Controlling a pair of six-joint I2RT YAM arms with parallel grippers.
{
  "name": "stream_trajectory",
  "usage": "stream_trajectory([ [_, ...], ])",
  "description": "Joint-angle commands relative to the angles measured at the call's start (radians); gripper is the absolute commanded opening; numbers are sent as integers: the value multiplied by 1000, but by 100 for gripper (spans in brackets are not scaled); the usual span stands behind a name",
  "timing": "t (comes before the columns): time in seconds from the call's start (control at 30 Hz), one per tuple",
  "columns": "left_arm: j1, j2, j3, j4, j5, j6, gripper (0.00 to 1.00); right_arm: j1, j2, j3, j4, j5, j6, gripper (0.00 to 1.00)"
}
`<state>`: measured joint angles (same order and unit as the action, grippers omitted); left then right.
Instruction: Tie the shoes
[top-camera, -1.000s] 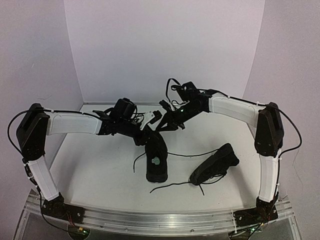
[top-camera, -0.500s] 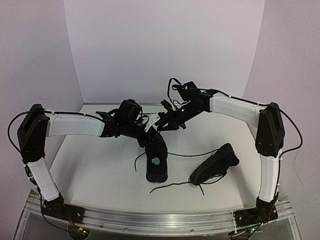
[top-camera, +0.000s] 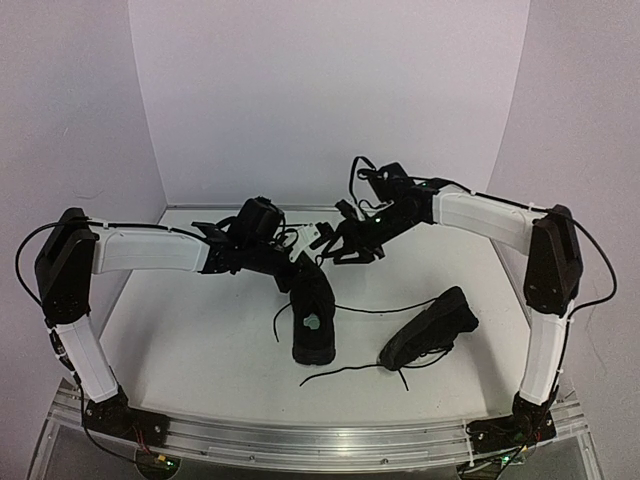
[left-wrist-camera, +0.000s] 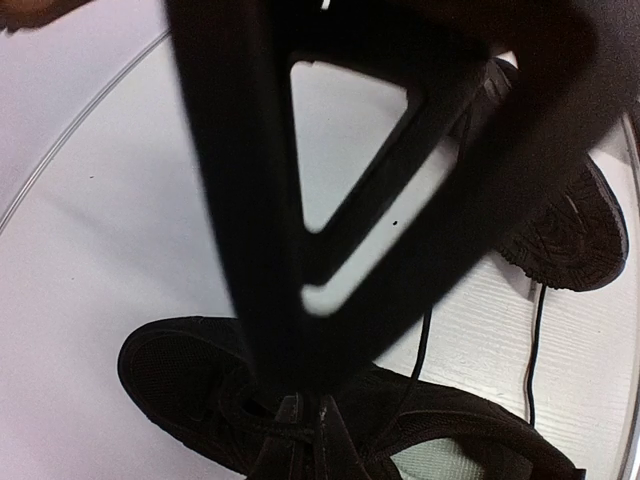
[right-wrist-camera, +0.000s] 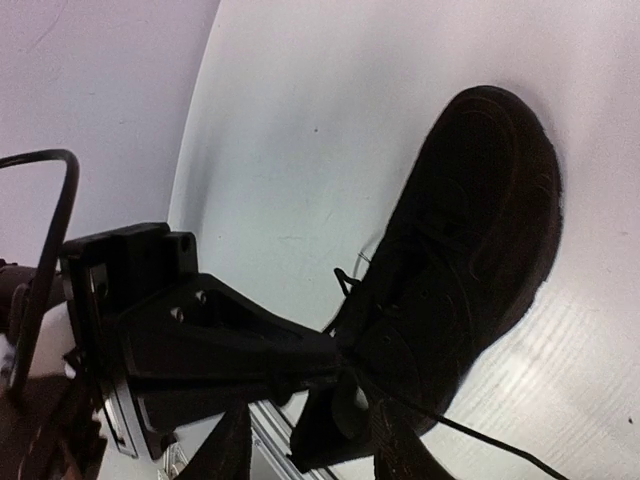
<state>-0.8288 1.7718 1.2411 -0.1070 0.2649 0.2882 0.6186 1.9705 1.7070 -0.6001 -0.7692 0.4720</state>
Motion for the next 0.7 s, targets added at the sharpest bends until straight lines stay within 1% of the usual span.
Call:
stream_trajectory([
  [0.0,-1,5,26,26,8,9,0,-77,-148,-53,-66,68,-19,45],
  [0.17,-1,11,29,26,19,13,0,-147,-238,-144,-224,207,-28,45],
  [0.23,-1,11,28,25,26,17,0,-154,-269,-167,-281,244,-74,46],
  [0.37,-1,12,25,22,50,20,0,-154,-256,-120,-432,310,-239,47],
  [0.43,-1,13,25,25,56,21,0,-154,-239,-81,-512,402,-330,46],
  [0.5,-1,16,26,27,62,22,0,-153,-221,-33,-583,510,-387,45],
  [0.53,-1,19,29,26,65,21,0,-153,-212,-14,-617,566,-410,43],
  [0.6,-1,24,36,24,66,22,0,-153,-218,-17,-642,621,-417,41],
  [0.67,-1,26,39,21,66,23,0,-153,-226,-32,-656,609,-411,40],
])
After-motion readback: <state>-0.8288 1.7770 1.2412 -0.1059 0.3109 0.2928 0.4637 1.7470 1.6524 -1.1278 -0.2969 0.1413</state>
